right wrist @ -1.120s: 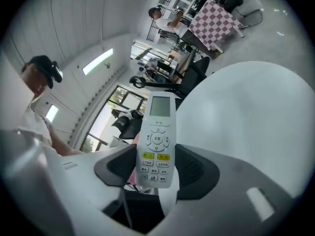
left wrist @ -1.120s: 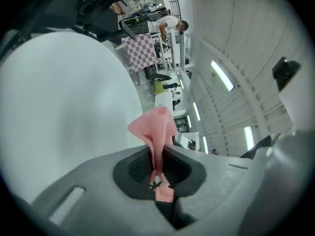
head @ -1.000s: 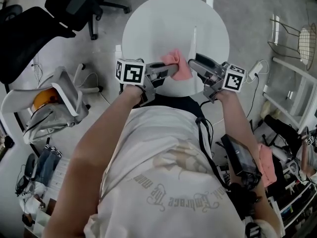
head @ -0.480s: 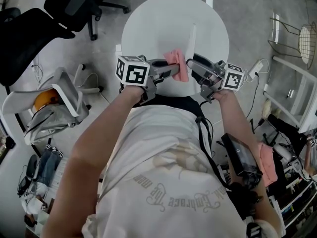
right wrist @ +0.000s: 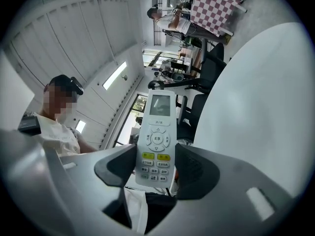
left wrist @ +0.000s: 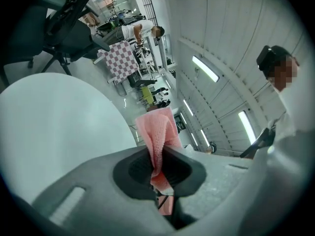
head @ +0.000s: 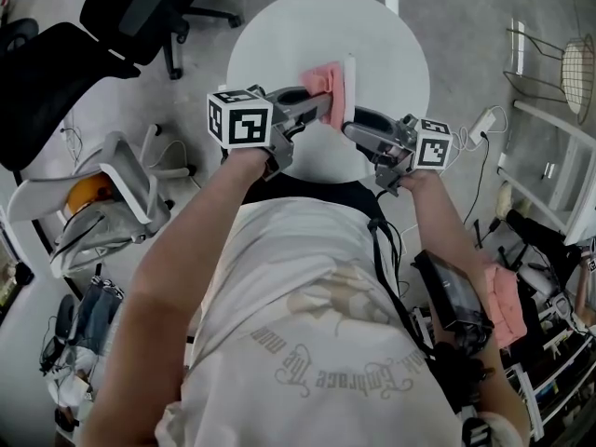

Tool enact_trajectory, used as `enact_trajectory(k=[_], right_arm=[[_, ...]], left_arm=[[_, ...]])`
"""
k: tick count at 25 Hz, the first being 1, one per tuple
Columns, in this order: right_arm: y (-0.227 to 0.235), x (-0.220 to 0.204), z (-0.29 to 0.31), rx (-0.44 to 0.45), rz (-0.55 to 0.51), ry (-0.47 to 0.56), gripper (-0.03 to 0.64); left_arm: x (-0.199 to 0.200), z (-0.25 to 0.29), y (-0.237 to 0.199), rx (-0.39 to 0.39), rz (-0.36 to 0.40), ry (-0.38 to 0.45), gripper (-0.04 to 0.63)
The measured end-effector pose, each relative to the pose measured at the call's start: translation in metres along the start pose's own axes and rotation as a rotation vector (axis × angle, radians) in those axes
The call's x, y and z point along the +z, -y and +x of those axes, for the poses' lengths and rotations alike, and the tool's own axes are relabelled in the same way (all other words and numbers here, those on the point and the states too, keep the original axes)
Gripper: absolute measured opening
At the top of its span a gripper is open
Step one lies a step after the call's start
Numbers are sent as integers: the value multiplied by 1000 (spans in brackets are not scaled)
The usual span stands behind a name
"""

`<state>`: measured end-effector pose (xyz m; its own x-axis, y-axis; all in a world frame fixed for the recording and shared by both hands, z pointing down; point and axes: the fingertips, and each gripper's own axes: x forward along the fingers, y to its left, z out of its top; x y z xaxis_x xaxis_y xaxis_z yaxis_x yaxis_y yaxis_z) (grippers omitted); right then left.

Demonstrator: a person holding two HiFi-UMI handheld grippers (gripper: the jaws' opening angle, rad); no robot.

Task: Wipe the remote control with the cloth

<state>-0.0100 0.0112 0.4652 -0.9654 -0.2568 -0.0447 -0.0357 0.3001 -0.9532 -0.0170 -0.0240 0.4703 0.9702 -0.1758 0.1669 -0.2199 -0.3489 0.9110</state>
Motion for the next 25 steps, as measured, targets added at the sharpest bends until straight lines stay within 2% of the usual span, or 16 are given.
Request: enact_trajectory(k=[6, 12, 20, 25], right_arm=[[0, -13, 3, -8, -21, -70, 253], [-4, -22, 4, -1, -45, -139, 253], [0, -16, 6, -19, -63, -125, 249], [6, -6, 2, -49, -68, -94, 247]], left_arm=[[39, -3, -5, 3, 22, 64, 21], [70, -6, -9, -10, -6, 113, 21], [28, 8, -7, 9, -4, -44, 21], [-4, 6, -9, 20, -29, -113, 20]])
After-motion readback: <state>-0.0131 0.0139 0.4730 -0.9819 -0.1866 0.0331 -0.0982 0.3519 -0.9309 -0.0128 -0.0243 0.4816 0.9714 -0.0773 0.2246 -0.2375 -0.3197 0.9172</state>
